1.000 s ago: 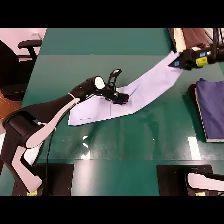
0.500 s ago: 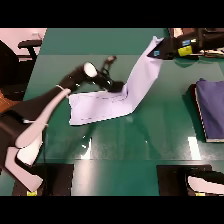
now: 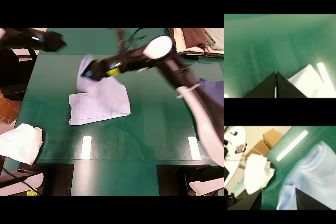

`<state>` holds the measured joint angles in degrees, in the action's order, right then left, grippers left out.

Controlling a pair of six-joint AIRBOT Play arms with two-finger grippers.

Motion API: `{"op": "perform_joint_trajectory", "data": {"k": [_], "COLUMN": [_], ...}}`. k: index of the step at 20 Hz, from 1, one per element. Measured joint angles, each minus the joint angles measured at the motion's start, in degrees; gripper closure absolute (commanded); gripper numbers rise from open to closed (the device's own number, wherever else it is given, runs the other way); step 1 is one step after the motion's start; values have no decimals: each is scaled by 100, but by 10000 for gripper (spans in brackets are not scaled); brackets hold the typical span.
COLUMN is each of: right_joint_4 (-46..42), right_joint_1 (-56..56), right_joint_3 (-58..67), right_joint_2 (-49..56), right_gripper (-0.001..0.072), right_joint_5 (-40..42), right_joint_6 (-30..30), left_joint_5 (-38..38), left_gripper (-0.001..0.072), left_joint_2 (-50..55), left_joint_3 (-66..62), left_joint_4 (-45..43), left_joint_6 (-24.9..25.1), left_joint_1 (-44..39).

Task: Fold the shirts.

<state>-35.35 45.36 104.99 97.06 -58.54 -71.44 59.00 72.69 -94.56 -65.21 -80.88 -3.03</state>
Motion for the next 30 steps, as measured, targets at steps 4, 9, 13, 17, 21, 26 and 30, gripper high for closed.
{"op": "perform_joint_trajectory", "data": {"k": [4,9,13,17,21,26,30], "right_joint_4": [-337,-1327,-1733,-1274,-671,-225,-273], "right_joint_1": [105,-732,-1779,-2385,-2354,-1768,-1480], "right_joint_3": [297,-297,-1602,-2533,-2728,-2111,-1351], "right_joint_2": [479,367,-44,-66,380,1115,1357], "right_gripper": [242,242,133,139,170,698,695], "right_joint_5": [-424,-1276,-1244,-898,-691,-581,-555], "right_joint_6": [39,-409,-909,-1106,-1025,-798,-636], "left_joint_5": [240,407,437,365,258,223,219], "left_gripper": [684,684,684,684,683,684,685], "left_joint_2": [-417,-540,-501,-437,-422,-422,-420], "left_joint_3": [2,2,7,219,459,560,577], "left_joint_4": [-90,-79,-76,-57,-31,-4,203], "left_joint_6": [22,33,81,136,168,177,184], "left_joint_1": [326,243,-92,-396,-507,-542,-555]}}
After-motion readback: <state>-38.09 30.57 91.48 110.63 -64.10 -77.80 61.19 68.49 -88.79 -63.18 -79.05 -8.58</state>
